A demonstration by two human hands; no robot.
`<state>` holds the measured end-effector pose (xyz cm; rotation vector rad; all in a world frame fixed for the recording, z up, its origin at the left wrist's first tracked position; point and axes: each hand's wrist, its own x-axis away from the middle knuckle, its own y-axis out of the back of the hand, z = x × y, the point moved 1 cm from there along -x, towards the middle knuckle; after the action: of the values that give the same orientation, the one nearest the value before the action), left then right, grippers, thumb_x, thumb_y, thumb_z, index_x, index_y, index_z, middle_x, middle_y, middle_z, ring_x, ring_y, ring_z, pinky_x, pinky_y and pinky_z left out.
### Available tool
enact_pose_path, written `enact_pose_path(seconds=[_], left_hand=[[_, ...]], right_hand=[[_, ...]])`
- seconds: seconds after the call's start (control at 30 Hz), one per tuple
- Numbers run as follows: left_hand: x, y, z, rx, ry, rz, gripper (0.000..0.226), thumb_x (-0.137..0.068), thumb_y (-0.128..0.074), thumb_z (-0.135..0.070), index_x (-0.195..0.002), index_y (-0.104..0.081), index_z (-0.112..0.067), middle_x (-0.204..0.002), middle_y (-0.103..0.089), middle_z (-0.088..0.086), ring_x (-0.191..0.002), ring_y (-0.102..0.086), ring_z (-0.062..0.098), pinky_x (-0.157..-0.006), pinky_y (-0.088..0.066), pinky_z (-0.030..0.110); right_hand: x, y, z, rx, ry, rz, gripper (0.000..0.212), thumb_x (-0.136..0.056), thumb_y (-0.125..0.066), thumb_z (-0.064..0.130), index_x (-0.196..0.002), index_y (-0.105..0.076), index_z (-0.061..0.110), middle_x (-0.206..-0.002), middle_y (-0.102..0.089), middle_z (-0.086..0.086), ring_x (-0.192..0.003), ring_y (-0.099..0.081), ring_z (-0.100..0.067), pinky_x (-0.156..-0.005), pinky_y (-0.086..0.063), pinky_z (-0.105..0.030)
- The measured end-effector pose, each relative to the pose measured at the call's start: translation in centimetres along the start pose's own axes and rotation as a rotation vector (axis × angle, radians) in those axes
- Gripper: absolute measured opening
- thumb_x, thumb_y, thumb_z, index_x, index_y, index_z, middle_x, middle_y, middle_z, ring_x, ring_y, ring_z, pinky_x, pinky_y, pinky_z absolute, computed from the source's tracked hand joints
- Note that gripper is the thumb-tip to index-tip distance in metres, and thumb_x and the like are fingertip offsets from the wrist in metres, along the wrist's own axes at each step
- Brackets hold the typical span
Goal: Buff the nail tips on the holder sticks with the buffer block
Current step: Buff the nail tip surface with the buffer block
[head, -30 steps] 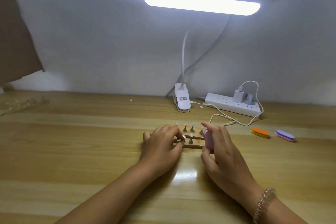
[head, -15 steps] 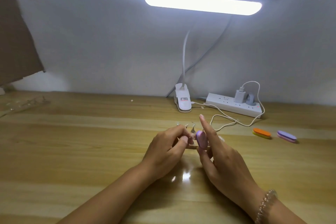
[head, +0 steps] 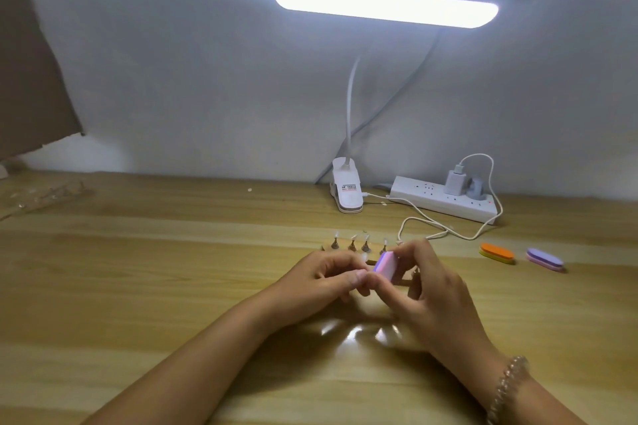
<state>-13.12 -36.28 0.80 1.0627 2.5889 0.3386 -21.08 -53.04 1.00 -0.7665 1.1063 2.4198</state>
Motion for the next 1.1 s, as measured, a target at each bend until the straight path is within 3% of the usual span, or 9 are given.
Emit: enact_pose_path(seconds=[0.2, 0.3, 0.43, 0.6, 0.77, 0.83, 0.93, 1.0, 1.1], left_hand=[[0.0, 0.4, -0.2, 0.028, 0.040, 0.024, 0.018, -0.102, -0.052, -0.011, -0.093, -0.067, -0.015, -0.081, -0.063, -0.012, -0.074, -0.057, 0.004, -0.071, -0.045, 0.014], [0.0, 0.7, -0.4, 0.000, 0.064, 0.048, 0.021, -0.102, -0.051, -0.013, -0.089, -0.066, -0.020, -0.078, -0.063, -0.015, -0.071, -0.056, 0.004, -0.073, -0.044, 0.015], [0.1, 0.7, -0.5, 0.032, 0.061, 0.075, 0.022, -0.103, -0.050, -0.014, -0.089, -0.066, -0.022, -0.078, -0.062, -0.015, -0.071, -0.055, 0.002, -0.071, -0.044, 0.012], [0.1, 0.3, -0.6, -0.001, 0.035, 0.069, 0.022, -0.103, -0.049, -0.011, -0.090, -0.064, -0.019, -0.075, -0.061, -0.018, -0.068, -0.055, -0.005, -0.069, -0.043, 0.011], [0.1, -0.4, 0.0, 0.027, 0.028, -0.079, 0.018, -0.104, -0.050, -0.017, -0.094, -0.064, -0.013, -0.077, -0.062, -0.002, -0.056, -0.052, -0.002, -0.055, -0.041, 0.014], [0.0, -0.7, 0.1, 0.027, -0.016, -0.109, 0.017, -0.103, -0.050, -0.011, -0.093, -0.063, -0.011, -0.081, -0.069, 0.002, -0.061, -0.060, -0.007, -0.061, -0.043, 0.007], [0.0, -0.9, 0.5, -0.006, -0.027, -0.129, 0.015, -0.101, -0.052, -0.007, -0.093, -0.062, -0.016, -0.088, -0.073, -0.002, -0.086, -0.068, 0.003, -0.081, -0.048, 0.015], [0.0, -0.9, 0.6, -0.037, -0.033, -0.139, 0.017, -0.100, -0.053, -0.006, -0.093, -0.059, -0.019, -0.090, -0.071, -0.004, -0.078, -0.064, -0.002, -0.070, -0.046, 0.011], [0.0, -0.9, 0.4, -0.066, -0.033, -0.116, 0.015, -0.100, -0.052, -0.003, -0.094, -0.059, -0.015, -0.080, -0.064, -0.014, -0.059, -0.055, -0.008, -0.053, -0.041, 0.008]], right_hand=[[0.5, -0.6, 0.4, 0.056, 0.088, 0.049, 0.044, -0.074, -0.063, 0.068, -0.088, -0.050, 0.029, -0.074, -0.054, 0.020, -0.058, -0.049, 0.003, -0.050, -0.037, -0.015], [-0.2, -0.3, 0.0, -0.012, 0.007, 0.005, 0.049, -0.073, -0.065, 0.068, -0.089, -0.055, 0.023, -0.078, -0.059, 0.017, -0.067, -0.055, 0.007, -0.056, -0.036, -0.012], [0.5, -0.6, 0.4, 0.053, 0.107, 0.047, 0.042, -0.073, -0.070, 0.060, -0.091, -0.055, 0.026, -0.078, -0.057, 0.019, -0.061, -0.050, 0.006, -0.052, -0.033, -0.008], [-0.4, -0.2, 0.2, -0.075, -0.028, 0.004, 0.049, -0.067, -0.065, 0.067, -0.085, -0.054, 0.022, -0.076, -0.061, 0.016, -0.061, -0.054, 0.004, -0.053, -0.035, -0.015], [0.0, -0.1, 0.2, -0.173, -0.020, 0.017, 0.040, -0.067, -0.076, 0.056, -0.084, -0.057, 0.025, -0.076, -0.064, 0.010, -0.050, -0.048, -0.006, -0.050, -0.033, -0.011], [-0.5, 0.5, -0.4, -0.238, -0.112, -0.096, 0.038, -0.068, -0.073, 0.052, -0.089, -0.058, 0.024, -0.081, -0.065, 0.012, -0.048, -0.048, -0.010, -0.050, -0.037, -0.015], [-0.7, 0.9, -1.1, -0.223, -0.162, -0.148, 0.032, -0.075, -0.077, 0.035, -0.097, -0.054, 0.026, -0.087, -0.063, 0.016, -0.048, -0.048, -0.017, -0.051, -0.040, -0.018], [-0.5, 0.6, -1.0, -0.195, -0.142, -0.137, 0.036, -0.076, -0.078, 0.030, -0.101, -0.052, 0.026, -0.086, -0.062, 0.014, -0.047, -0.048, -0.015, -0.052, -0.042, -0.020], [0.0, -0.1, -0.3, -0.116, -0.042, -0.059, 0.039, -0.074, -0.073, 0.054, -0.096, -0.052, 0.030, -0.084, -0.062, 0.015, -0.051, -0.051, -0.008, -0.052, -0.039, -0.016]])
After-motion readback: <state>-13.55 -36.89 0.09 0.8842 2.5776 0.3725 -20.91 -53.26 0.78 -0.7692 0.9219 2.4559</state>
